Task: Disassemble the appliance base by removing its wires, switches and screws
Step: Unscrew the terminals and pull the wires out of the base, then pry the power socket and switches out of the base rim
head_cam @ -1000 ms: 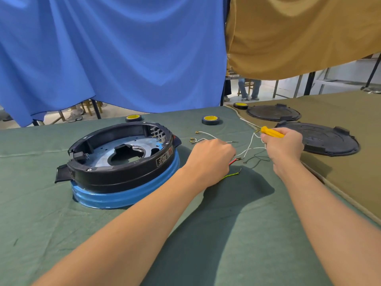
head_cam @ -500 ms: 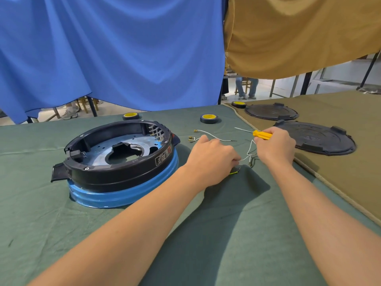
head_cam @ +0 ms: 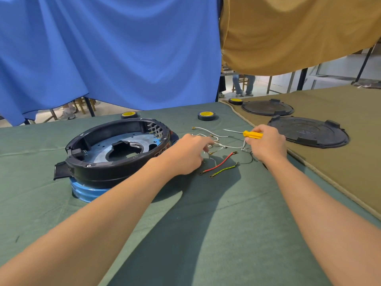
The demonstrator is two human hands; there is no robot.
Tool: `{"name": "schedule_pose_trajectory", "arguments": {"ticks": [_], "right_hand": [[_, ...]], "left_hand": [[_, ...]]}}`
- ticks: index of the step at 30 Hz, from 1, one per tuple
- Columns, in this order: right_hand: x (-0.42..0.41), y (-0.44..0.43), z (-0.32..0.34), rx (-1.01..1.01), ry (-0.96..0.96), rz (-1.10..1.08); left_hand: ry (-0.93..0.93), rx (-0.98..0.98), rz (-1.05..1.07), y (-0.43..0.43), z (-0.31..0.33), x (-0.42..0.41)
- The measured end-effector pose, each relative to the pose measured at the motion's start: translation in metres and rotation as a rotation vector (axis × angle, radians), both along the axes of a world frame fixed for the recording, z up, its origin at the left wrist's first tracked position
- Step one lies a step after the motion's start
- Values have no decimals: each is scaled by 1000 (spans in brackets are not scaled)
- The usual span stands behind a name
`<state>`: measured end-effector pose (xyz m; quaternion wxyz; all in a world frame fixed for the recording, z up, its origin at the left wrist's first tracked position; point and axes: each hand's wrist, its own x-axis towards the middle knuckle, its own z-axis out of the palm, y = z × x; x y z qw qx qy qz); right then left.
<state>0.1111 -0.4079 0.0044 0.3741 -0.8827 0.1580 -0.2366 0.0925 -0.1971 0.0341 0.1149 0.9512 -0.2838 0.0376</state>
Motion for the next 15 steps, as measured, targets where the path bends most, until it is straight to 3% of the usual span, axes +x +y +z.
{"name": "schedule_pose_trajectory", "arguments": {"ticks": [15], "right_hand": [[-4, 16, 1, -185, -93, 32]], "left_hand": [[-182, 13, 57, 4, 0, -3]]}}
